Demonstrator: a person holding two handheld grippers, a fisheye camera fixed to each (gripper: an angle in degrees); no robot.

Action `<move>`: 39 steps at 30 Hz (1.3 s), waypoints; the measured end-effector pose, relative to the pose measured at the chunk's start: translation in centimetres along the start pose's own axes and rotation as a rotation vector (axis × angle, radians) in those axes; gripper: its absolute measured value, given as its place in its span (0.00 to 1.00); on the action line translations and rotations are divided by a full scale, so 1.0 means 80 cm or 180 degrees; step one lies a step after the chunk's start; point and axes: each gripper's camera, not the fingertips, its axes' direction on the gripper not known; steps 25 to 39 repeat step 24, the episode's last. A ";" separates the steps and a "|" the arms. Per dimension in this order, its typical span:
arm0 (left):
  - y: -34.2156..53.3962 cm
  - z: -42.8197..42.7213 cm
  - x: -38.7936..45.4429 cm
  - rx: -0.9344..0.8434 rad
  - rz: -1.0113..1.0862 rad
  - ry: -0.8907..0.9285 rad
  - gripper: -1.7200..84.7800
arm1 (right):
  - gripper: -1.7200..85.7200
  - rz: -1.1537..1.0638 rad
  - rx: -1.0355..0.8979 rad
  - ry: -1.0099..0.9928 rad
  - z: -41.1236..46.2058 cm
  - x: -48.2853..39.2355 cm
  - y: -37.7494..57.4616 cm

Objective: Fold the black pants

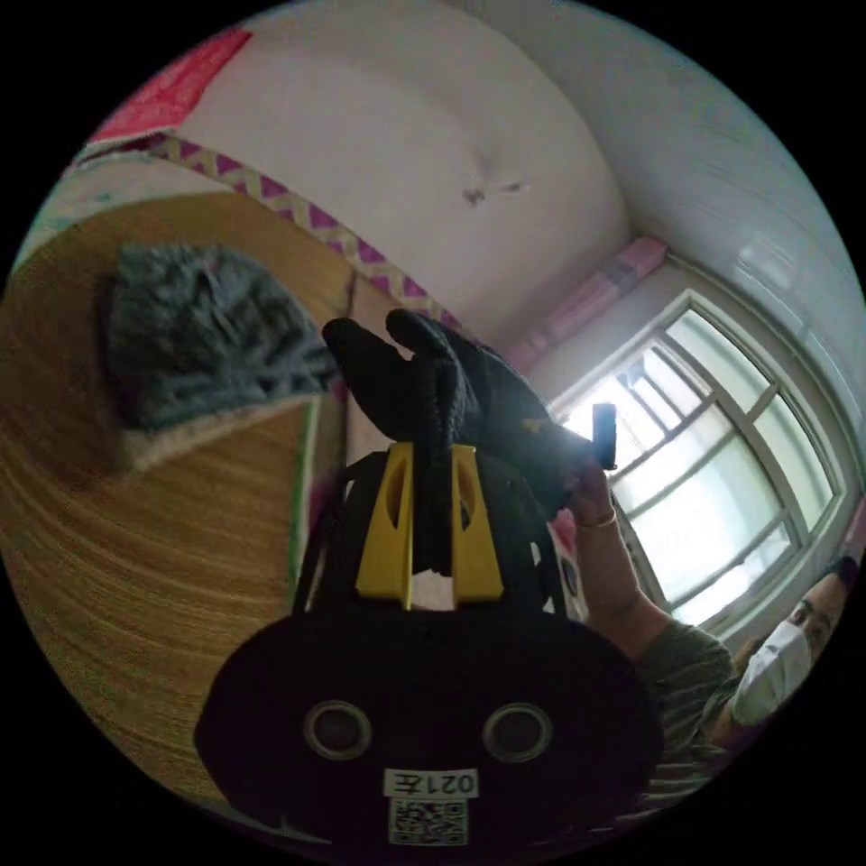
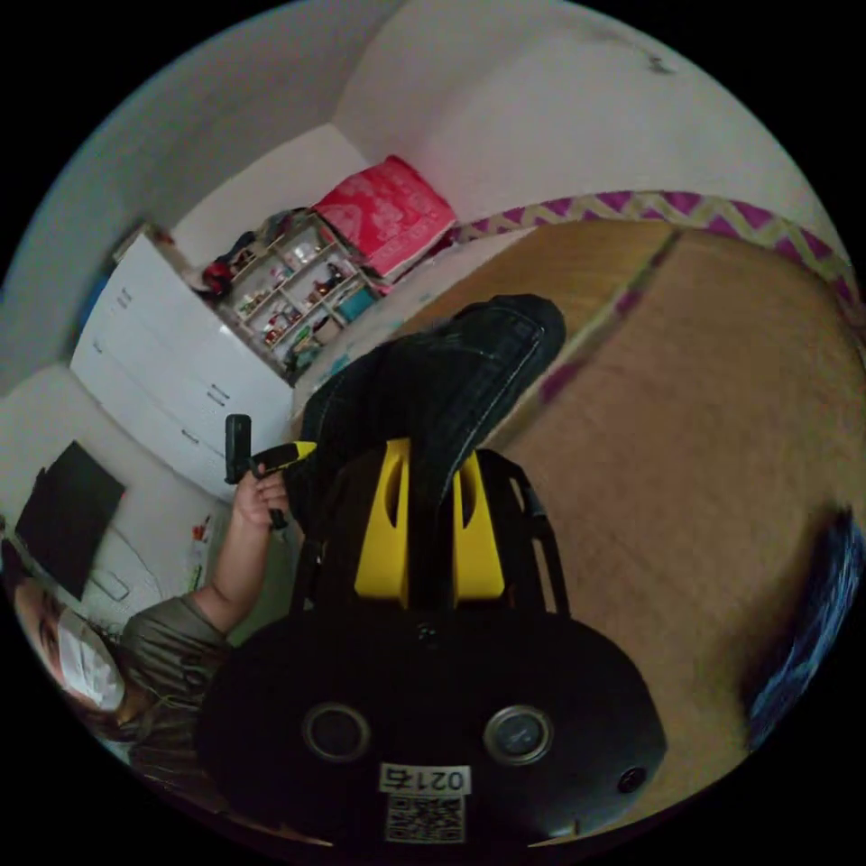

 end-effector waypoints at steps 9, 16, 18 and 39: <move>-0.038 -0.071 -0.209 0.0631 -0.1286 -0.0649 0.14 | 0.15 -0.0404 -0.0168 0.0922 0.161 -0.064 -0.146; 0.087 -0.078 -0.152 0.0749 -0.0627 -0.0429 0.08 | 0.14 -0.0579 -0.0626 0.1193 0.142 -0.004 0.036; 0.120 -0.057 -0.124 0.0499 -0.0481 -0.0346 0.08 | 0.14 -0.0486 -0.0655 0.1243 0.116 0.013 0.084; 0.252 0.051 -0.014 -0.0483 -0.0022 -0.0070 0.07 | 0.14 -0.0151 -0.0620 0.1921 0.005 0.051 0.227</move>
